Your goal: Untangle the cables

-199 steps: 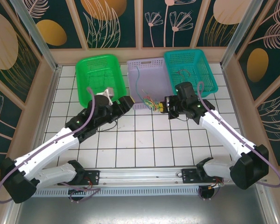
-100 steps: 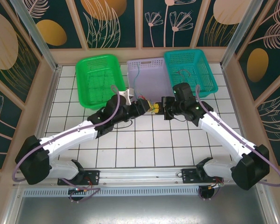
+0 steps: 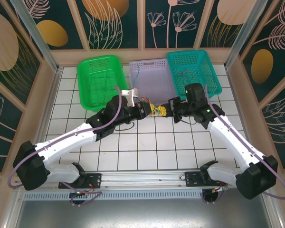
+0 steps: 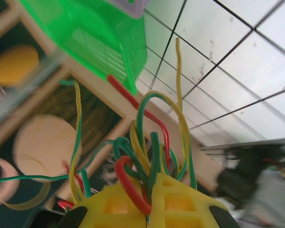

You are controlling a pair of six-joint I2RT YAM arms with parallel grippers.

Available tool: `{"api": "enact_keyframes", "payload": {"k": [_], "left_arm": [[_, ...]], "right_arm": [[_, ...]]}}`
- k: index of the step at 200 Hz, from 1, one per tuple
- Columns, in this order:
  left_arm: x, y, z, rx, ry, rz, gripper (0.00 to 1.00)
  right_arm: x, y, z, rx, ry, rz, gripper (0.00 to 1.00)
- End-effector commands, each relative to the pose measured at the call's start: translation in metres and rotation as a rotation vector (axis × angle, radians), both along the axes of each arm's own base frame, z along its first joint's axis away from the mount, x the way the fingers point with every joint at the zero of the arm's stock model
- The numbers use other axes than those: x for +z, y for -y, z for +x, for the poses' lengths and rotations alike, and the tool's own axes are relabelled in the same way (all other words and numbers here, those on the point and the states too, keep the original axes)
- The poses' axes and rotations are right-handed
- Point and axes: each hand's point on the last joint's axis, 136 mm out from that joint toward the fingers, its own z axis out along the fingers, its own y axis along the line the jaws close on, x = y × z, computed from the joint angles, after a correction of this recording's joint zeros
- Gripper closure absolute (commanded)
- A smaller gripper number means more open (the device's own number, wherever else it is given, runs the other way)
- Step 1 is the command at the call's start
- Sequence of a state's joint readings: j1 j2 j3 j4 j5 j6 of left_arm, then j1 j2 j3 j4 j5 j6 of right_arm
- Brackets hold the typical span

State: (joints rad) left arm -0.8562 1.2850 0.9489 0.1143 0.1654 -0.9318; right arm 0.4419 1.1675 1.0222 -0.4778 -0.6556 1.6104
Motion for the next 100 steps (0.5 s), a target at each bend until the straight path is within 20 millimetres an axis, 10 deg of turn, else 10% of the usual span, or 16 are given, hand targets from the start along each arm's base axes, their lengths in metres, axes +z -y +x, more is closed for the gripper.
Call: {"api": "enact_keyframes", "payload": {"k": [1, 66, 100], "left_arm": [[-0.052, -0.041, -0.006, 0.009, -0.091, 0.256, 1.00], [-0.055, -0.065, -0.008, -0.008, -0.135, 0.230, 1.00], [-0.047, -0.044, -0.018, -0.126, -0.172, 0.158, 1.00]], "right_arm": [[-0.024, 0.044, 0.027, 0.166, 0.229, -0.329, 1.00], [-0.051, 0.071, 0.021, 0.381, 0.313, -0.534, 1.00], [0.017, 0.042, 0.027, 0.404, 0.727, -0.479, 0.52]]}}
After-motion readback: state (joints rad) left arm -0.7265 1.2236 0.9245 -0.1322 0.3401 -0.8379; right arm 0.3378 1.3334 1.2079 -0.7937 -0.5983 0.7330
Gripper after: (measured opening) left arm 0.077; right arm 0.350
